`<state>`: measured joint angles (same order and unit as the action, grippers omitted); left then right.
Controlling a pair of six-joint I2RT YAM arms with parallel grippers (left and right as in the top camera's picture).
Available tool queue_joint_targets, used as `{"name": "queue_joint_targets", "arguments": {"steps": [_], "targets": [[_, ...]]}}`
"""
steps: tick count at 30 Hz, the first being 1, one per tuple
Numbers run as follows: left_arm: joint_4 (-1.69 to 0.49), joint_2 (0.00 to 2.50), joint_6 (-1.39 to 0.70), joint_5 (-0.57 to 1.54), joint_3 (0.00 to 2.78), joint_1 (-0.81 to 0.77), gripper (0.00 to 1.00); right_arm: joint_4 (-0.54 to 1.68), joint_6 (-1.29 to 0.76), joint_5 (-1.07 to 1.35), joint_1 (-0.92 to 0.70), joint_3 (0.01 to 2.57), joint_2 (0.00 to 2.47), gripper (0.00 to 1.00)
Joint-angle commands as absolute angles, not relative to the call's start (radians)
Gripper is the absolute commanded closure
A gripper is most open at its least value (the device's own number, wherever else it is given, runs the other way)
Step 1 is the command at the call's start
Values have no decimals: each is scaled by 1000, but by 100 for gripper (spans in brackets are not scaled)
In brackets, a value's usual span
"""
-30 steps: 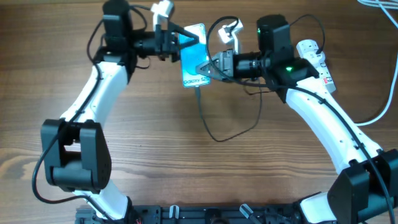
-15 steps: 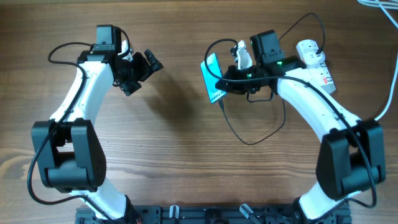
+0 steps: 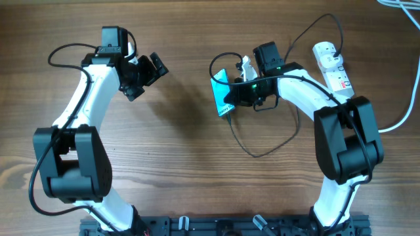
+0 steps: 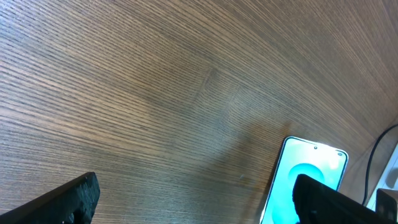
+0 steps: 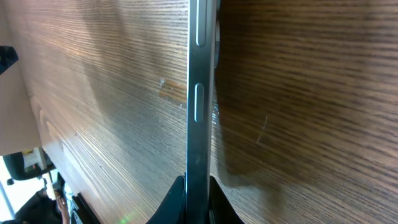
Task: Plug charger to phone and switch on socket
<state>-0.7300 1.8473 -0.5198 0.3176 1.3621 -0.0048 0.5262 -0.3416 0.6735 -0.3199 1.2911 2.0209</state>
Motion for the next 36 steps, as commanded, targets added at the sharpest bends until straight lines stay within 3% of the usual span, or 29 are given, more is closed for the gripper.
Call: {"name": "queue_joint_targets", "arguments": {"steps": [1, 8, 11, 19, 21, 27, 28, 34, 36], "targets": [[-730, 1846, -501, 302, 1359, -10, 0, 511, -339, 670, -328, 1241, 2038, 96], [-730, 1846, -501, 302, 1359, -10, 0, 476, -344, 643, -328, 1230, 2038, 94], [-730, 1846, -501, 302, 1359, -10, 0, 474, -343, 642, -344, 1217, 2038, 81], [-730, 1846, -501, 301, 1359, -10, 0, 412, -347, 611, -357, 1169, 2038, 74], [-730, 1846, -501, 302, 1359, -10, 0, 413, -416, 555, -357, 1169, 2038, 66], [-730, 1846, -501, 302, 1359, -10, 0, 415, -475, 504, -353, 1169, 2038, 65], [-730, 1846, -501, 302, 1359, -10, 0, 415, -475, 504, -344, 1177, 2037, 60], [-728, 1846, -501, 301, 1359, -10, 0, 329, -482, 315, -282, 1218, 2037, 2], [-727, 1846, -501, 301, 1359, -10, 0, 263, -477, 241, -279, 1218, 2037, 0]]}}
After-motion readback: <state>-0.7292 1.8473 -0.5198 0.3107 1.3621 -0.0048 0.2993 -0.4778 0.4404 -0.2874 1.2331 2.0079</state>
